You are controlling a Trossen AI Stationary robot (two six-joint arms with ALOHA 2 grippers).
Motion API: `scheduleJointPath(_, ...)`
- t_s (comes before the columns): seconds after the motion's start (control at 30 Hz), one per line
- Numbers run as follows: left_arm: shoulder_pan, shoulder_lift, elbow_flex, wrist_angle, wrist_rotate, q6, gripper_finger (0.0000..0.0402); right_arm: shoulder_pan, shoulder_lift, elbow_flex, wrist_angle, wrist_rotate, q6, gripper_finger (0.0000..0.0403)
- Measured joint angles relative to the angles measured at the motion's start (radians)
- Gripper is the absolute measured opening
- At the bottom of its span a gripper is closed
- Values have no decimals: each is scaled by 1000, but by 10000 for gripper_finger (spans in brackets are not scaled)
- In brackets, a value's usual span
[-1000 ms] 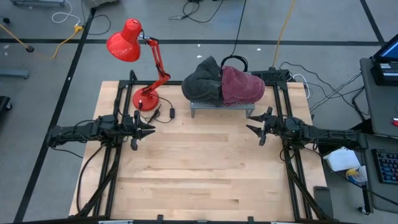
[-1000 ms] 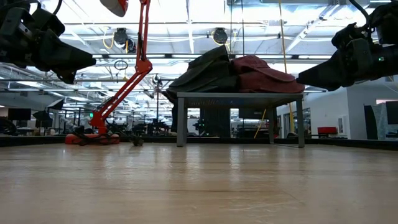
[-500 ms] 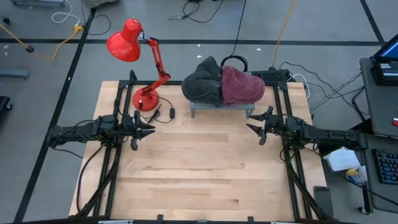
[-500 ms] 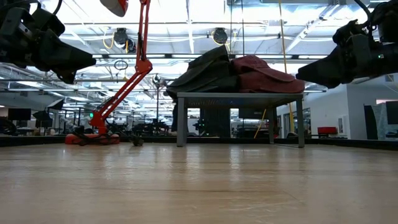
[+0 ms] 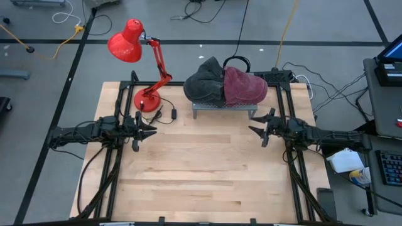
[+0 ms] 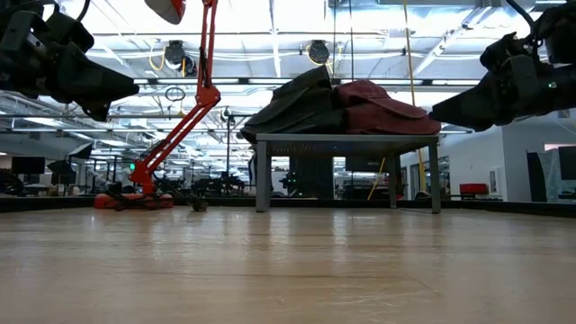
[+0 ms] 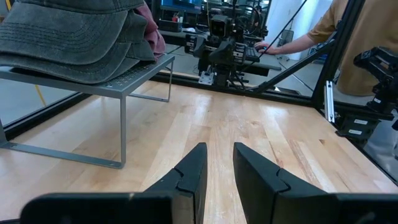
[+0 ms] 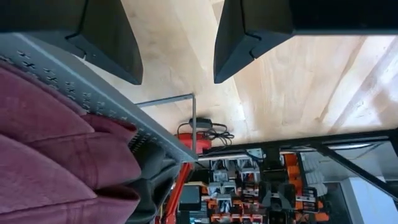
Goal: Pick & Place hat
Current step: Return to Home Position
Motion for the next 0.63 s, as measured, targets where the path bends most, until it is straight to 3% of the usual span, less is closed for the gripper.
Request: scheduleJointPath(0.63, 0, 0, 0, 0, 0, 0, 81, 0, 51, 0, -18, -2, 0, 193)
